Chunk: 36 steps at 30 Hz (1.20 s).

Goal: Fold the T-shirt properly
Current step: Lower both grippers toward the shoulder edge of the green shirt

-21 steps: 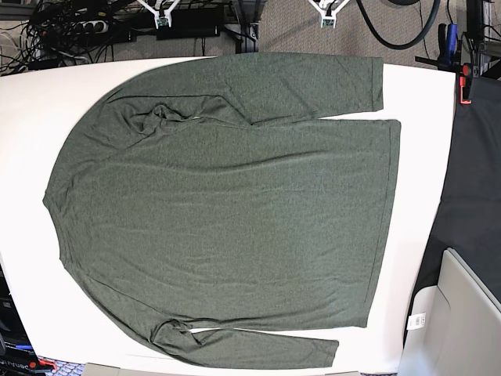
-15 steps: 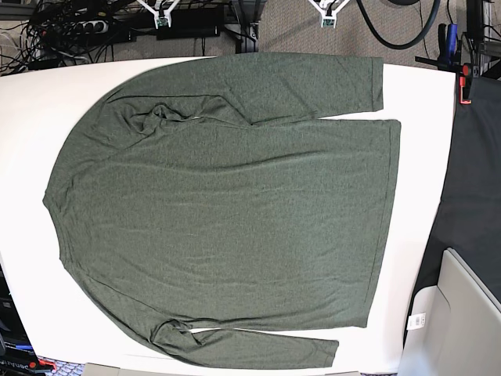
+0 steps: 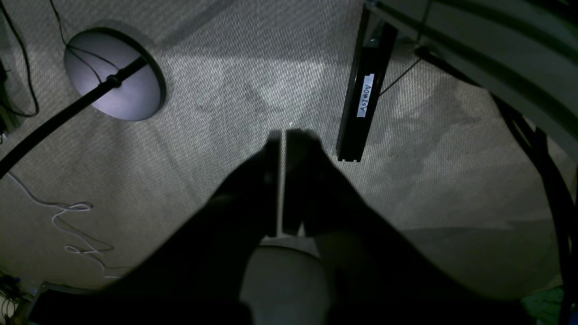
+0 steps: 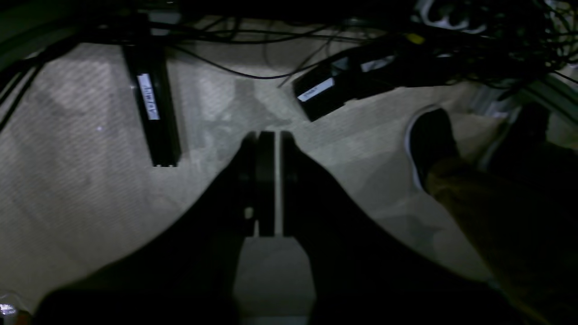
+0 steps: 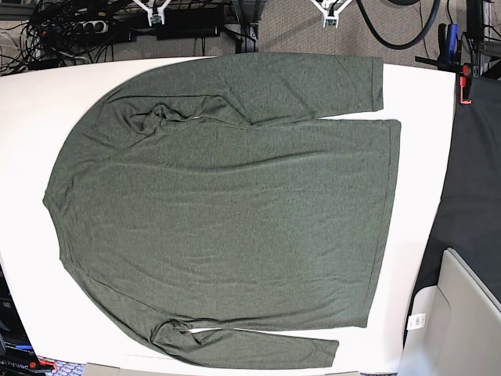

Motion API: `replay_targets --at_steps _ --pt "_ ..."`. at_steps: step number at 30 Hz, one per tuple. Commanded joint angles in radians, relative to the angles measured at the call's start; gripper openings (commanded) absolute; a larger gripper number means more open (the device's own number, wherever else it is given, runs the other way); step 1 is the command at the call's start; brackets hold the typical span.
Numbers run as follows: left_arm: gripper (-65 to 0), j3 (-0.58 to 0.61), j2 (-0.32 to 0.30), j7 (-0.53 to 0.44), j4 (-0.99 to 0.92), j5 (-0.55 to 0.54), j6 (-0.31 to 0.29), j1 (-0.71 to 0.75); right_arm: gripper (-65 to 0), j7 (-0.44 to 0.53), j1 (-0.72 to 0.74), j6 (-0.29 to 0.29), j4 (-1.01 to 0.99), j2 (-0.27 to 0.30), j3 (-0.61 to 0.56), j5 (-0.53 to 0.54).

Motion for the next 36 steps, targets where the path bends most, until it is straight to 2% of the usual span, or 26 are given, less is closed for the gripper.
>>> replay_targets --at_steps 1,9,18,24,32,36 --pt "-65.0 -0.002 -0.002 -0.002 0.015 0.0 0.001 0.018 -65.0 0.006 -0.019 0.0 0.016 0.004 0.002 0.001" --pt "-65.0 -0.002 -0.041 -0.002 0.168 0.0 0.001 0.146 -65.0 0.004 -0.156 0.0 0.18 0.028 0.002 0.001" --pt "-65.0 -0.002 -0.085 0.0 0.381 -0.001 0.001 0.311 -65.0 0.003 -0.329 -0.001 0.423 0.093 0.005 0.003" --pt "-65.0 -0.004 -0.11 0.003 0.567 -0.006 0.001 0.433 -65.0 0.003 -0.472 -0.001 0.647 0.117 0.117 0.003" --pt "-65.0 -0.004 -0.183 0.01 0.885 -0.228 0.001 0.629 -65.0 0.003 -0.678 -0.001 0.99 0.133 0.22 0.003" --pt "-65.0 -0.03 -0.185 0.01 1.044 -0.241 0.001 0.724 -65.0 0.003 -0.76 -0.001 1.141 0.148 0.226 0.003"
